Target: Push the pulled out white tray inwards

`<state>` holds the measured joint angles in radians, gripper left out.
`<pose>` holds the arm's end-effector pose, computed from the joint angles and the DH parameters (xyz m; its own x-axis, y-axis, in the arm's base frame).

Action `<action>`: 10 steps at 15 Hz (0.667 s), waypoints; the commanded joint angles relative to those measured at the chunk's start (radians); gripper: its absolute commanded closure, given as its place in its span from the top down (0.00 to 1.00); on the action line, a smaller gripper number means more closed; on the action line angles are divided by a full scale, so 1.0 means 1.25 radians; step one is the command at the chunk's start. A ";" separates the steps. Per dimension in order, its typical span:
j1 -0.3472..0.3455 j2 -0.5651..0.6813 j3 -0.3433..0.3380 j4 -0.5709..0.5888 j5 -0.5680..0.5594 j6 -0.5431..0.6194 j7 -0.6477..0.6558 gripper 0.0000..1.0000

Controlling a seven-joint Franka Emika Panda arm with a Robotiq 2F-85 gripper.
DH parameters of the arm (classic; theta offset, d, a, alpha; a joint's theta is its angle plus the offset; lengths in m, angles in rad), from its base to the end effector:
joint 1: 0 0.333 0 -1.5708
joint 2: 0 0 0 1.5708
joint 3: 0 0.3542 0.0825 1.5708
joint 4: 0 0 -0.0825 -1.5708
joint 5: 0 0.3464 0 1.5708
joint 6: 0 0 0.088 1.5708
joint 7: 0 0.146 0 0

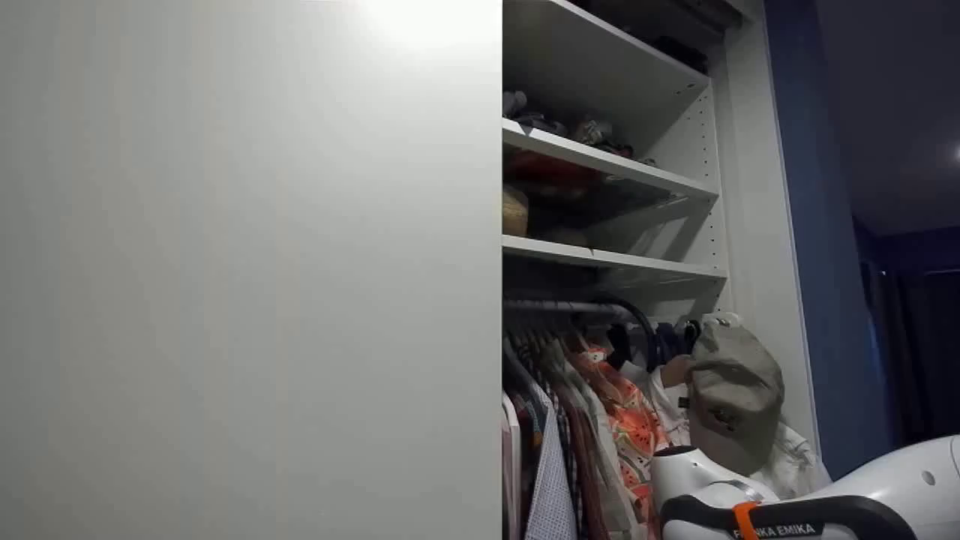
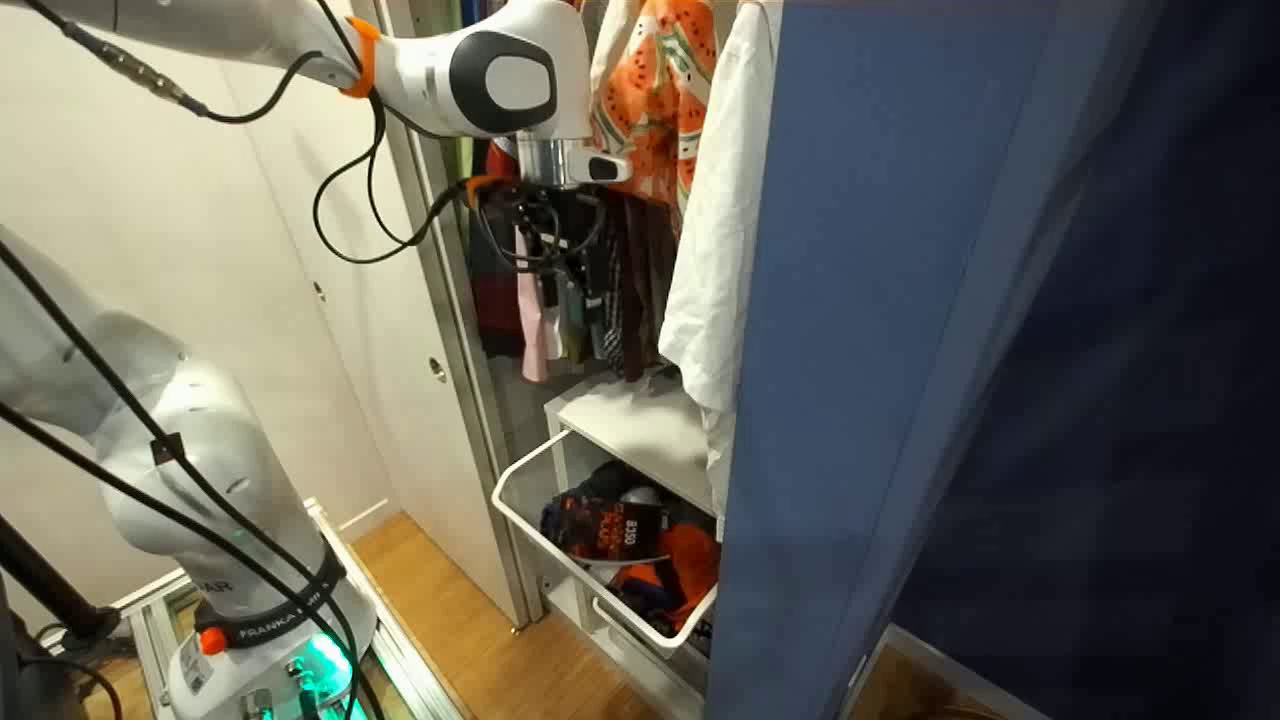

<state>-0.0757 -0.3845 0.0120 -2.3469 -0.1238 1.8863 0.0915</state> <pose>0.3706 -0.0371 0.4849 0.9909 -0.1170 -0.0673 -0.1080 -0.9862 0.1253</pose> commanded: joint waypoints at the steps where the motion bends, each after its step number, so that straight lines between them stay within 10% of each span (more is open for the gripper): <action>1: 0.007 0.000 -0.007 0.001 -0.002 -0.002 0.002 1.00; 10: 0.047 0.042 -0.004 -0.228 0.061 0.034 -0.017 1.00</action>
<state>-0.0235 -0.3344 0.0122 -2.5222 -0.0563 1.8885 0.0912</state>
